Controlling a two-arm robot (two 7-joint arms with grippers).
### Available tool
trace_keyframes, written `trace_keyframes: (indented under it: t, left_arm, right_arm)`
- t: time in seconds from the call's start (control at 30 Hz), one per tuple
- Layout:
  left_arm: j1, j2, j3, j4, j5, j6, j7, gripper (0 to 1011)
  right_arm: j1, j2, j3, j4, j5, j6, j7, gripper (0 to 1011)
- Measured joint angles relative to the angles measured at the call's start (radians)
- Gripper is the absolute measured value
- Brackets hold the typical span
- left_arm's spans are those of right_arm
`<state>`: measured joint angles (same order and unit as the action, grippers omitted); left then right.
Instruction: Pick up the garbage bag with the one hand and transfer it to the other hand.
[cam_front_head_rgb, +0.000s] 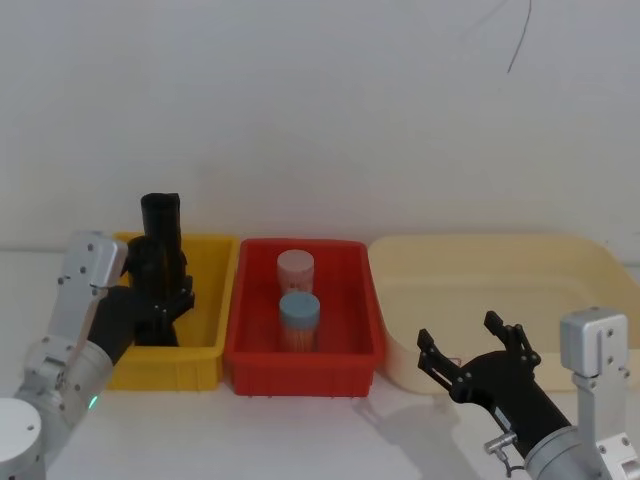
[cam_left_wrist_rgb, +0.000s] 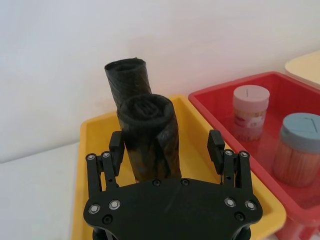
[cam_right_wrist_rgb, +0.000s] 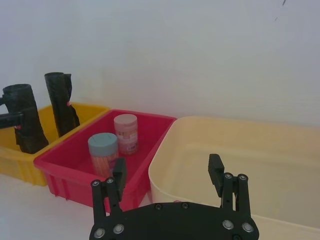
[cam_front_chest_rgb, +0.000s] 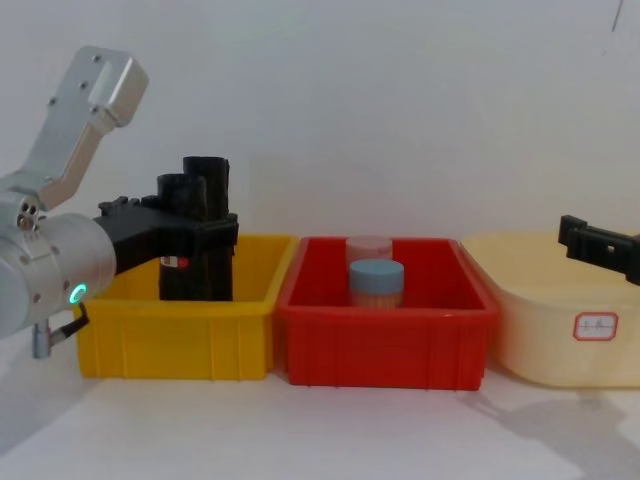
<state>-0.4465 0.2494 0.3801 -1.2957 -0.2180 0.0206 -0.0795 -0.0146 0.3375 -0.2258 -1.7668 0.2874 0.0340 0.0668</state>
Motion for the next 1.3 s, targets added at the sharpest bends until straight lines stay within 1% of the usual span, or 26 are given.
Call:
trace_keyframes:
  t: [0.37,0.43,0.5,0.57,0.6,0.63,0.67,0.73,0.8,0.87,0.9,1.0,1.03,1.2,1.23,1.3]
  left_arm:
    - [-0.042,-0.028,-0.014,0.069,0.004,-0.023,-0.003,992]
    - [-0.047,-0.031,-0.016,0.076,0.004,-0.025,-0.004,962]
    - [-0.055,-0.036,-0.019,0.09,0.004,-0.027,-0.007,908]
    - [-0.06,-0.039,-0.02,0.099,0.004,-0.029,-0.01,886]
    - [-0.065,-0.042,-0.022,0.107,0.004,-0.03,-0.013,830]
    - [-0.067,-0.043,-0.023,0.11,0.004,-0.03,-0.014,796]
    - [-0.069,-0.044,-0.023,0.113,0.004,-0.031,-0.016,796]
    - [-0.073,-0.046,-0.025,0.121,0.003,-0.032,-0.021,739]
    - [-0.074,-0.048,-0.027,0.123,0.003,-0.032,-0.025,661]
    - [-0.074,-0.048,-0.028,0.123,0.003,-0.032,-0.028,629]
    - [-0.07,-0.048,-0.029,0.117,0.003,-0.032,-0.03,570]
    - [-0.059,-0.046,-0.031,0.101,0.002,-0.03,-0.034,504]
    - [-0.049,-0.043,-0.032,0.083,0.001,-0.026,-0.036,488]
    - [-0.015,-0.032,-0.04,0.018,-0.009,-0.018,-0.047,451]
    - [0.0,-0.027,-0.045,-0.015,-0.016,-0.016,-0.054,439]
    - [0.017,-0.022,-0.049,-0.054,-0.024,-0.015,-0.062,427]
  right_arm:
    - [0.0,0.0,0.0,0.0,0.0,0.0,0.0,1000]
    - [0.0,0.0,0.0,0.0,0.0,0.0,0.0,999]
    - [0.0,0.0,0.0,0.0,0.0,0.0,0.0,1000]
    - [0.0,0.0,0.0,0.0,0.0,0.0,0.0,1000]
    - [0.0,0.0,0.0,0.0,0.0,0.0,0.0,1000]
    - [0.0,0.0,0.0,0.0,0.0,0.0,0.0,1000]
    - [0.0,0.0,0.0,0.0,0.0,0.0,0.0,1000]
    - [0.0,0.0,0.0,0.0,0.0,0.0,0.0,1000]
    - [0.0,0.0,0.0,0.0,0.0,0.0,0.0,1000]
    - [0.0,0.0,0.0,0.0,0.0,0.0,0.0,999]
    - [0.0,0.0,0.0,0.0,0.0,0.0,0.0,1000]
    - [0.0,0.0,0.0,0.0,0.0,0.0,0.0,1000]
    - [0.0,0.0,0.0,0.0,0.0,0.0,0.0,1000]
    - [0.0,0.0,0.0,0.0,0.0,0.0,0.0,1000]
    - [0.0,0.0,0.0,0.0,0.0,0.0,0.0,1000]
    - [0.0,0.0,0.0,0.0,0.0,0.0,0.0,1000]
